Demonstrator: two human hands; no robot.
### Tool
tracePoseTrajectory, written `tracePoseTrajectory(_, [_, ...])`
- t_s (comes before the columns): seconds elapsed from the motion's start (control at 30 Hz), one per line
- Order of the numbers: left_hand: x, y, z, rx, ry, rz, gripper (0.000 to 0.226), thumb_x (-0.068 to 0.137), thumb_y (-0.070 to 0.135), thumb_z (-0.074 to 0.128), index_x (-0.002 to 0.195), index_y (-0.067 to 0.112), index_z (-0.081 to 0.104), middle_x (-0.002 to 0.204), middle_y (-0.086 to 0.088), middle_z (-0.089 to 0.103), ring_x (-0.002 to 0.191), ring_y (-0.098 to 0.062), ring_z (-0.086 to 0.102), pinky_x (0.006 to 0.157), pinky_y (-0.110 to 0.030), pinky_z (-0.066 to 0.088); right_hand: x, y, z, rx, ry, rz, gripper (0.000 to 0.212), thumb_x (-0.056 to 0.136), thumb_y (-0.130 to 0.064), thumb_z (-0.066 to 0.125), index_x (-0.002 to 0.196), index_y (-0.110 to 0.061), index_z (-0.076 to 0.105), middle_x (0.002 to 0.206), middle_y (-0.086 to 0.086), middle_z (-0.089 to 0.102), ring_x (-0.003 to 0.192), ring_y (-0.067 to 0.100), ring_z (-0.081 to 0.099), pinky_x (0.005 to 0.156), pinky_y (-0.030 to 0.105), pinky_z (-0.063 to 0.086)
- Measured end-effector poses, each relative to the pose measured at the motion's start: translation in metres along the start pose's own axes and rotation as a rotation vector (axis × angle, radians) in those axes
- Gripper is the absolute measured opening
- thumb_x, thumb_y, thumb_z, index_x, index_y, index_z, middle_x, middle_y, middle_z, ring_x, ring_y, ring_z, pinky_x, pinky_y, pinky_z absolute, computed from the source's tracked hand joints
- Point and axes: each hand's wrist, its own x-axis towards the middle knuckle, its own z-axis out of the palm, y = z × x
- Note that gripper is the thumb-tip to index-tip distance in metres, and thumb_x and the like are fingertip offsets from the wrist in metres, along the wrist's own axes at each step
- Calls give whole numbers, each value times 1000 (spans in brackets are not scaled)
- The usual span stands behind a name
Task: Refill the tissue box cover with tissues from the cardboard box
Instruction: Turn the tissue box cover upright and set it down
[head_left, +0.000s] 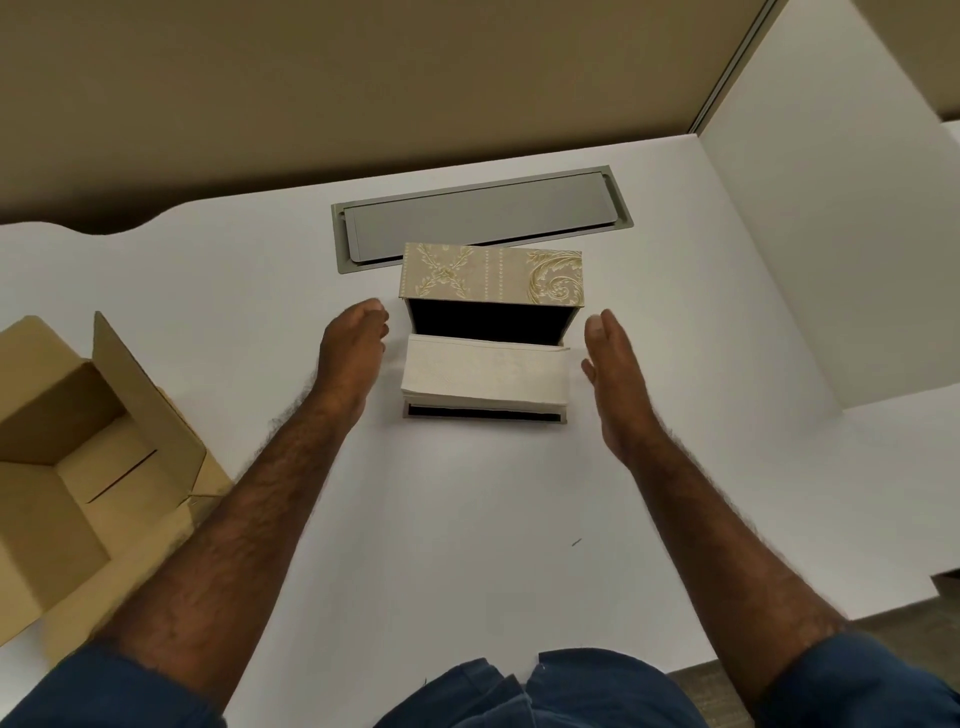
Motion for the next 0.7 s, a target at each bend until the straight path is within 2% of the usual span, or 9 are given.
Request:
tracePoseTrajectory(0.07, [1, 9, 5, 12, -36, 28, 13, 97, 35, 55, 90, 35, 65, 114, 2, 68, 115, -20, 64, 106, -44, 51, 13, -16, -2, -21, 15, -40, 107, 88, -82, 50, 173, -25, 19, 182, -2, 22, 165, 18, 27, 134, 52, 28])
tracePoseTrajectory(0.17, [1, 16, 12, 25, -103, 71, 20, 100, 33, 50, 94, 35, 69, 112, 6, 71, 115, -19, 65, 103, -40, 53, 29, -32, -5, -80, -3, -78, 91, 97, -72, 52, 171, -21, 31, 177, -1, 37, 161, 17, 36, 132, 52, 33])
tracePoseTrajectory(0.2, [0, 17, 13, 29, -118, 87, 23, 101, 32, 49, 91, 36, 69, 108, 8, 72, 115, -19, 66, 101, -40, 53, 32, -35, -6, -99, -22, -93, 80, 102, -66, 52, 167, -22, 41, 171, -3, 48, 156, 13, 44, 128, 48, 38])
tracePoseTrajectory(0.27, [-3, 16, 14, 32, -133, 102, 24, 102, 31, 48, 93, 37, 69, 108, 9, 72, 115, -19, 65, 102, -40, 53, 31, -40, -4, -146, -62, -162, 51, 109, -54, 51, 151, -26, 61, 147, -13, 70, 133, -3, 62, 111, 33, 49])
tracePoseTrajectory(0.33, [-5, 14, 12, 54, -134, 110, 20, 102, 33, 48, 107, 35, 67, 119, 4, 71, 117, -18, 65, 104, -41, 53, 26, -43, -2, -203, -65, -219, 37, 113, -42, 51, 141, -26, 68, 133, -14, 76, 114, -8, 67, 99, 26, 49])
tracePoseTrajectory(0.37, [-5, 12, 10, 71, -133, 118, 21, 102, 35, 49, 114, 33, 66, 123, 3, 70, 118, -18, 64, 104, -41, 53, 24, -44, -1, -219, -56, -233, 35, 114, -36, 52, 141, -24, 69, 134, -11, 76, 115, -5, 67, 99, 27, 50])
tracePoseTrajectory(0.5, [-9, 3, 0, 162, -136, 170, 30, 102, 34, 53, 127, 23, 65, 127, 0, 69, 117, -17, 64, 104, -41, 53, 13, -37, -5, -215, -61, -247, 42, 111, -24, 60, 152, -18, 60, 147, -2, 70, 136, 13, 65, 118, 39, 51])
tracePoseTrajectory(0.6, [-15, -5, -10, 203, -134, 229, 32, 97, 27, 64, 127, 20, 68, 119, 3, 74, 108, -9, 68, 99, -32, 55, 4, -25, -9, -212, -46, -227, 55, 105, -19, 71, 157, -19, 53, 153, -2, 64, 139, 14, 62, 117, 38, 52])
tracePoseTrajectory(0.7, [-21, -13, -17, 203, -143, 256, 35, 92, 26, 73, 125, 18, 69, 116, 6, 75, 106, -5, 70, 97, -26, 55, -1, -10, -11, -303, -38, -229, 73, 99, -19, 79, 163, -21, 42, 151, 2, 57, 133, 17, 62, 110, 33, 53])
